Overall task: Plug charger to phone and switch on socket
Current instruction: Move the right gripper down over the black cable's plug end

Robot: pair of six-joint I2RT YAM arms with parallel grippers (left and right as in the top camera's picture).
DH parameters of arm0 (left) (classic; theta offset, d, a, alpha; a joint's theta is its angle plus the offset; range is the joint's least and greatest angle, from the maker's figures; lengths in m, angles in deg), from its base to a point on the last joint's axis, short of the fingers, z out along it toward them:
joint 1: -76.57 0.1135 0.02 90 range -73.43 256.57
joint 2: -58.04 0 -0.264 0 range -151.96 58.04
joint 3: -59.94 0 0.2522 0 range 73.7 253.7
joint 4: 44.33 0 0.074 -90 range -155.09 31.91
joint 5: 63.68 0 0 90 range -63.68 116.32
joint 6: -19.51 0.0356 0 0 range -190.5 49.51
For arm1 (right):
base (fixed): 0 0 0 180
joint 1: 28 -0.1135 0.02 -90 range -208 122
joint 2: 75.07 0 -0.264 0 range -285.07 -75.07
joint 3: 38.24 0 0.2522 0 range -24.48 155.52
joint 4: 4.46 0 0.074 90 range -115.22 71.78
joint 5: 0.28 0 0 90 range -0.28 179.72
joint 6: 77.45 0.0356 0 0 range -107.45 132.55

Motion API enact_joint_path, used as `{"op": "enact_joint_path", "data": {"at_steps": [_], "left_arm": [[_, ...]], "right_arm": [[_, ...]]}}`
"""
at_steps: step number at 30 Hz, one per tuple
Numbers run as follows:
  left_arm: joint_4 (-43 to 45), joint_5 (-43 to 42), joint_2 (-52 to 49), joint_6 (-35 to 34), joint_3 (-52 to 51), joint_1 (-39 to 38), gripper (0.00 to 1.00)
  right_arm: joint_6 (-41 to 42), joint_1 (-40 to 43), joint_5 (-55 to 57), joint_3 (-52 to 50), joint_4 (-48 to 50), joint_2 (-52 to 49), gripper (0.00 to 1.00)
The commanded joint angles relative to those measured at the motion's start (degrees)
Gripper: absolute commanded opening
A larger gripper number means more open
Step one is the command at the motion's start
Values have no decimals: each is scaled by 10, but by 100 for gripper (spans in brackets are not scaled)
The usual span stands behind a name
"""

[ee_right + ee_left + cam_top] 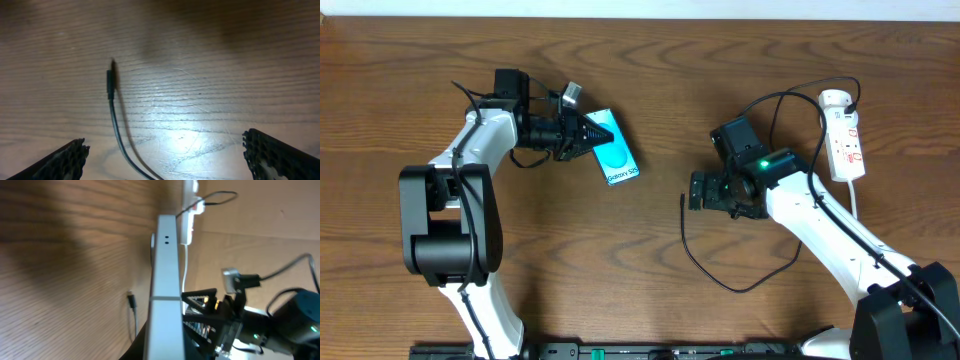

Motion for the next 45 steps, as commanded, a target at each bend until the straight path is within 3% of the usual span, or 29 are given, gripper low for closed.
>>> {"op": "enact_joint_path", "data": {"at_steps": [1, 8, 29, 45], "left_arm": [[10, -91, 4, 54, 1, 1, 7], [27, -156, 4, 54, 1, 1, 7], [56, -168, 4, 54, 1, 1, 7], [63, -86, 4, 54, 1, 1, 7]], "right_arm": [[20, -3, 16, 5, -7, 0, 98], [24, -20, 10, 5, -7, -7, 97], [61, -70, -38, 5, 63, -103, 89], [76, -90, -25, 5, 87, -104, 85]]}}
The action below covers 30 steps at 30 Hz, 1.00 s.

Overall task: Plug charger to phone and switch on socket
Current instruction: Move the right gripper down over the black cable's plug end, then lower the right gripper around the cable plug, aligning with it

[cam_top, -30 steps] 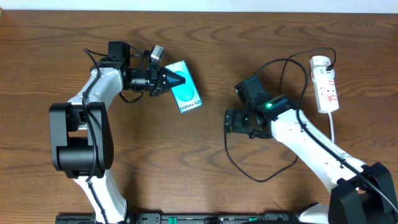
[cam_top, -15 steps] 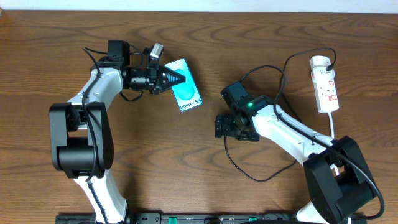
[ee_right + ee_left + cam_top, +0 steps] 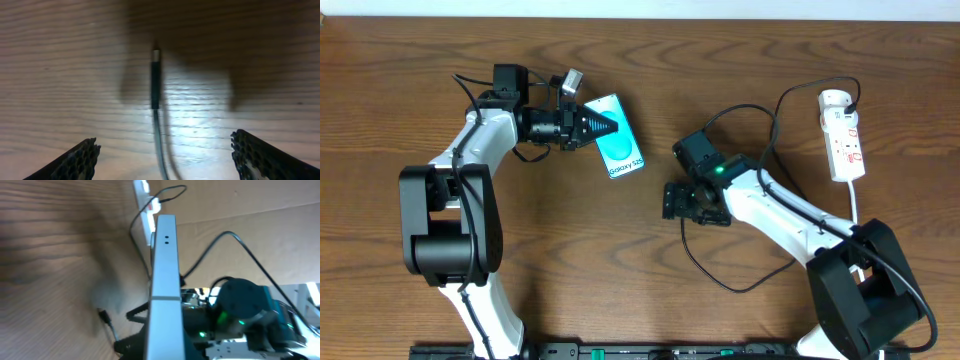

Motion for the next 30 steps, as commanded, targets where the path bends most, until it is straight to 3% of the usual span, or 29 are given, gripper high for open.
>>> {"op": "enact_joint_path", "data": {"at_steps": [1, 19, 30], "left_arm": [[2, 15, 4, 5, 1, 1, 8], [38, -7, 4, -16, 1, 1, 7], [45, -8, 4, -16, 1, 1, 7]], "right_arm": [[14, -15, 10, 5, 6, -1, 85], [52, -16, 22, 5, 53, -30, 79], [54, -15, -5, 5, 57, -51, 60]]}}
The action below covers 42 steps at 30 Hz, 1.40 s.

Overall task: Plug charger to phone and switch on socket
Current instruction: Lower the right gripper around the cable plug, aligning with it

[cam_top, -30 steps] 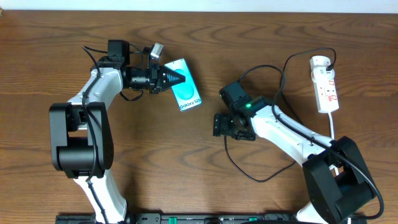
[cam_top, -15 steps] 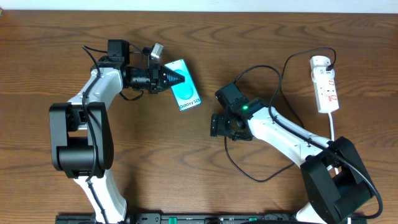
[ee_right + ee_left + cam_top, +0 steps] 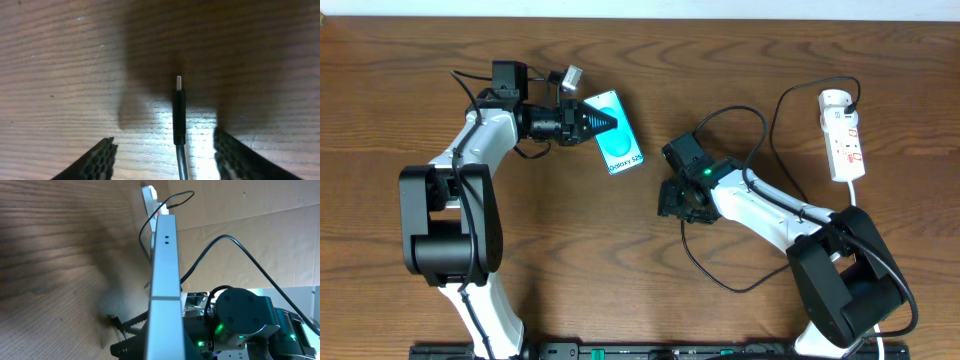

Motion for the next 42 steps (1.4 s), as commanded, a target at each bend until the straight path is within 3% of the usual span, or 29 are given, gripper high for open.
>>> {"op": "enact_joint_path", "data": {"at_steps": [1, 12, 15, 19, 22, 26, 28, 36, 42], "left_arm": [[5, -28, 4, -1, 1, 1, 8], [5, -28, 4, -1, 1, 1, 7], [5, -28, 4, -1, 1, 1, 7], [5, -28, 4, -1, 1, 1, 8], [5, -28, 4, -1, 1, 1, 7], [7, -28, 4, -1, 1, 1, 7], [7, -28, 4, 0, 1, 1, 8], [7, -28, 4, -1, 1, 1, 7], [7, -28, 4, -1, 1, 1, 7]], "right_arm": [[4, -2, -7, 2, 0, -8, 59], [4, 5, 24, 2, 4, -8, 52], [4, 17, -6, 2, 3, -8, 45], [-9, 36, -42, 4, -10, -8, 44], [-30, 48, -52, 17, -44, -8, 49], [-80, 61, -74, 58, -113, -8, 72], [-101, 63, -78, 87, -158, -8, 79], [-111, 74, -79, 143, -205, -20, 80], [-133, 92, -113, 194, -276, -105, 80]]}}
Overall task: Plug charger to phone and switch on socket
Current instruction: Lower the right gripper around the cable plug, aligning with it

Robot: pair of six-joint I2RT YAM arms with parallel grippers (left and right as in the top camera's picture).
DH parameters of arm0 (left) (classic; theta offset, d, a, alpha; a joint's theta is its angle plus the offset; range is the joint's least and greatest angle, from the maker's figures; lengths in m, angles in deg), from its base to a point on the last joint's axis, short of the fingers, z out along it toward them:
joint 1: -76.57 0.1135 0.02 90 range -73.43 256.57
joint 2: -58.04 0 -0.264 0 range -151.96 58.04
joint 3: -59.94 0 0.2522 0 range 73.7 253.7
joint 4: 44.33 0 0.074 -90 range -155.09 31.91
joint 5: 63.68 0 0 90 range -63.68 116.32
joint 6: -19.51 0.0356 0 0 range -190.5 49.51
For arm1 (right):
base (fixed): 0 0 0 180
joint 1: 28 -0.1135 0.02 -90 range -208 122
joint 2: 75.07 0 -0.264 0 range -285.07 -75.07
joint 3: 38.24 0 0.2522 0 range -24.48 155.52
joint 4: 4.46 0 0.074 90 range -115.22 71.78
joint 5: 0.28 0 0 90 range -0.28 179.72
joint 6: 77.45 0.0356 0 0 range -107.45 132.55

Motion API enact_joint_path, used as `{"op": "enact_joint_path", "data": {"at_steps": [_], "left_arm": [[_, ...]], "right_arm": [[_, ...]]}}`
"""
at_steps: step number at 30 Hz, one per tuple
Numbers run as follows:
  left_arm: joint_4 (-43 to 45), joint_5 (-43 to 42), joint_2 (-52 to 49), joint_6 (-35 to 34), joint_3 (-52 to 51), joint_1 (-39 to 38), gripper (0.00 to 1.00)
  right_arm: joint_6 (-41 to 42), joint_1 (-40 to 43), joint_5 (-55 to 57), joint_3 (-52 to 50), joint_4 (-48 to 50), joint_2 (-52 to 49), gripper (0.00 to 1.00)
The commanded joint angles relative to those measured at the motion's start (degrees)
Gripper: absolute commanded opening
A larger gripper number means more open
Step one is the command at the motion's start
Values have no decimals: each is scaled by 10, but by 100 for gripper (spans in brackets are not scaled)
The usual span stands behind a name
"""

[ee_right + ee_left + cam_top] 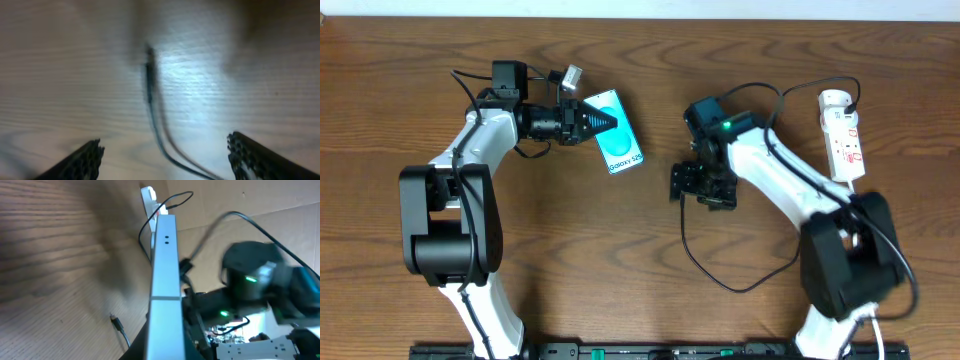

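My left gripper is shut on the near end of the blue phone and holds it on edge. In the left wrist view the phone's silver edge runs up the middle, with two small holes at its far end. The black charger cable's plug lies on the wood, seen also as a small dark tip. My right gripper hovers over the plug, open, its fingers wide on either side of the cable and touching nothing. The white power strip lies at the far right.
The black cable loops over the table from the plug round towards the power strip. A cardboard wall stands behind the table. Bare wooden tabletop lies between the arms.
The right wrist has shifted back and to the right. Its fingers stand wider apart in view, and the plug now lies left of centre. The phone has not moved in the left gripper.
The left gripper held the phone on edge throughout, lifting it slightly towards the far side early on. The right gripper was open to the right of the plug, then over it, then narrower with the plug centred. Now it is wide, and the plug lies on the table.
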Motion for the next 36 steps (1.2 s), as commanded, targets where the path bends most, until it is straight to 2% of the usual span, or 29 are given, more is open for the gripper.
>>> {"op": "enact_joint_path", "data": {"at_steps": [1, 5, 11, 16, 19, 24, 36], "left_arm": [[2, -27, 4, -1, 1, 1, 8], [2, -27, 4, -1, 1, 1, 7], [2, -26, 4, -1, 1, 1, 7], [2, -26, 4, -1, 1, 1, 7], [2, -26, 4, -1, 1, 1, 7], [2, -26, 4, -1, 1, 1, 7], [1, -27, 4, -1, 1, 1, 7]], "right_arm": [[-27, 9, -19, 45, -39, -71, 81], [-31, 8, -18, 86, -67, -106, 82], [-29, 8, -14, 101, -59, -115, 82], [-19, 6, -1, 101, -42, -115, 78], [-8, -3, 21, 101, -36, -115, 69], [1, -26, 30, 101, -26, -115, 70], [24, -36, 55, 101, -26, -116, 63]]}}
